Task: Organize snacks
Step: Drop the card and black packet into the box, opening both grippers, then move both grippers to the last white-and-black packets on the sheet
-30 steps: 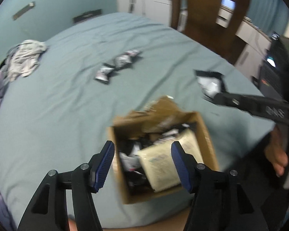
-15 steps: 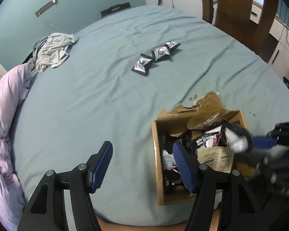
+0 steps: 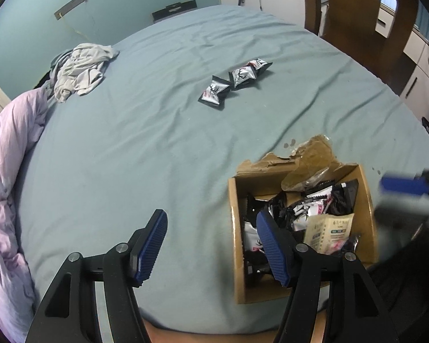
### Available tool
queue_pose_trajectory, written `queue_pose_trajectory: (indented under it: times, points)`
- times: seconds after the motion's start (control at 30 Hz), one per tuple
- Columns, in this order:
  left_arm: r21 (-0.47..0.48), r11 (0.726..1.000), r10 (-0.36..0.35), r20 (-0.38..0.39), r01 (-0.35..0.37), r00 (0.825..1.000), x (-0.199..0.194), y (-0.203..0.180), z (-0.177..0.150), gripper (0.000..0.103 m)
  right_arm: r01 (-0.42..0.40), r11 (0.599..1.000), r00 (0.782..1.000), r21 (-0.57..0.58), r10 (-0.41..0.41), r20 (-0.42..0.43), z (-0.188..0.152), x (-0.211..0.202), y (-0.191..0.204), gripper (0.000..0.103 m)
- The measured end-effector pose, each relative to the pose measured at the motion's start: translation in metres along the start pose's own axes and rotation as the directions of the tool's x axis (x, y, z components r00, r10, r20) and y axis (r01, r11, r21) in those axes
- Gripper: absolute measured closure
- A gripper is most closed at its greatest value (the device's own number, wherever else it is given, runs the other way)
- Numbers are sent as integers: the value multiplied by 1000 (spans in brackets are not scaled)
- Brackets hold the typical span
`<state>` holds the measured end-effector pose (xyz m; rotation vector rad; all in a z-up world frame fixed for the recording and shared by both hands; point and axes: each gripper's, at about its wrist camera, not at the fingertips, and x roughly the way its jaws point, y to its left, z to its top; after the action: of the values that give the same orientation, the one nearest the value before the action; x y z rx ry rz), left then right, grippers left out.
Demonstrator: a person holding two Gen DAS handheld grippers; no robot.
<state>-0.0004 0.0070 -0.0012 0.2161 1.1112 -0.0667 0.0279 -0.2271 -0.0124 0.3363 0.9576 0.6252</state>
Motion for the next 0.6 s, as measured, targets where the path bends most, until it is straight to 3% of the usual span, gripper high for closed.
queue_pose_trajectory:
  times: [0.07, 0.2, 0.33, 0.6]
  points:
    - [-2, 1000, 1, -2, -1, 1000, 0, 1, 0, 38, 35, 996, 997, 86, -40, 62, 3, -11, -16, 30]
    - [-10, 1000, -13, -3, 13, 1000, -1, 1, 1, 38, 84, 978, 990, 191, -104, 99, 6, -20, -37, 30]
    - [-8, 1000, -29, -9, 29, 1000, -1, 1, 1, 36, 109, 969, 983, 220, -139, 124, 8, -25, -42, 30]
    - [-5, 999, -47, -10, 47, 999, -1, -3, 4, 36, 149, 962, 981, 227, -173, 89, 9, -23, -32, 30]
